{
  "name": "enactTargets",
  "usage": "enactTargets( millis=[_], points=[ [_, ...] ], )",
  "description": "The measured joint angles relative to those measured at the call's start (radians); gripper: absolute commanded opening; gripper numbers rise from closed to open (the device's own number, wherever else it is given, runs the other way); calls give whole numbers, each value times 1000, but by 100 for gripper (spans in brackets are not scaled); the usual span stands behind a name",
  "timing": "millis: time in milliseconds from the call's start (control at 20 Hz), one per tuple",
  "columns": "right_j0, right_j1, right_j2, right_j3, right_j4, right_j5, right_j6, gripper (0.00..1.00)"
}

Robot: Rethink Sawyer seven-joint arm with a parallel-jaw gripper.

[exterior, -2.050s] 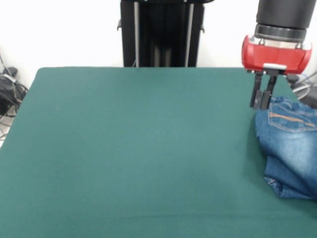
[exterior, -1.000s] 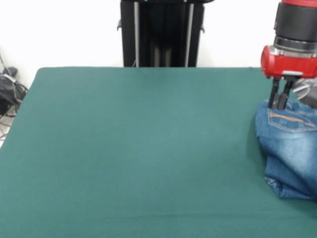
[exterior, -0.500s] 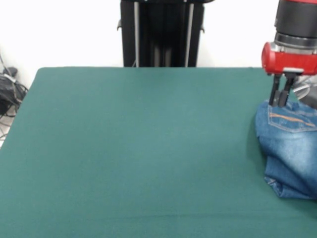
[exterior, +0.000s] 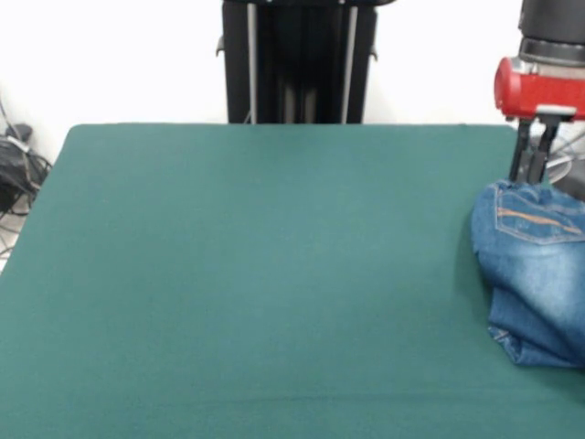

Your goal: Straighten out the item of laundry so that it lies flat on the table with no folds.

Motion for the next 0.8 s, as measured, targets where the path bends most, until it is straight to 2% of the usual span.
enactTargets(
  millis=[800],
  points=[
    [0, -99, 1, 13, 65, 136, 0, 0]
  ],
)
